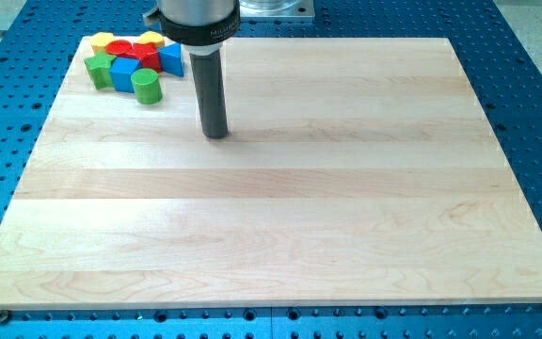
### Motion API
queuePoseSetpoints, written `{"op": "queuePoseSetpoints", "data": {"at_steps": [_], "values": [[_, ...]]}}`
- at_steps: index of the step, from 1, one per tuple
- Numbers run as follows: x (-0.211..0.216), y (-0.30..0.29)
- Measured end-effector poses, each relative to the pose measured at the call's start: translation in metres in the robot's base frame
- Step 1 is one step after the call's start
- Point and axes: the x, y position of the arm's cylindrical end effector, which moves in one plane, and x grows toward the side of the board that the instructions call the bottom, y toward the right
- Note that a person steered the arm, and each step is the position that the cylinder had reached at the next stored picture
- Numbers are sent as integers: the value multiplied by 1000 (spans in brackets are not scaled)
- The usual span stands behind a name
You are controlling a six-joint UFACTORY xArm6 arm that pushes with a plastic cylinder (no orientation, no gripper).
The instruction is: Separate the red star from the group of blocks
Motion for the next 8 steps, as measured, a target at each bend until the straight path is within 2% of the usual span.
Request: {"op": "queuePoseSetpoints", "data": {"at_steps": [5,7,8], "values": [[-13,11],[-176,20],[-202,-17]]}}
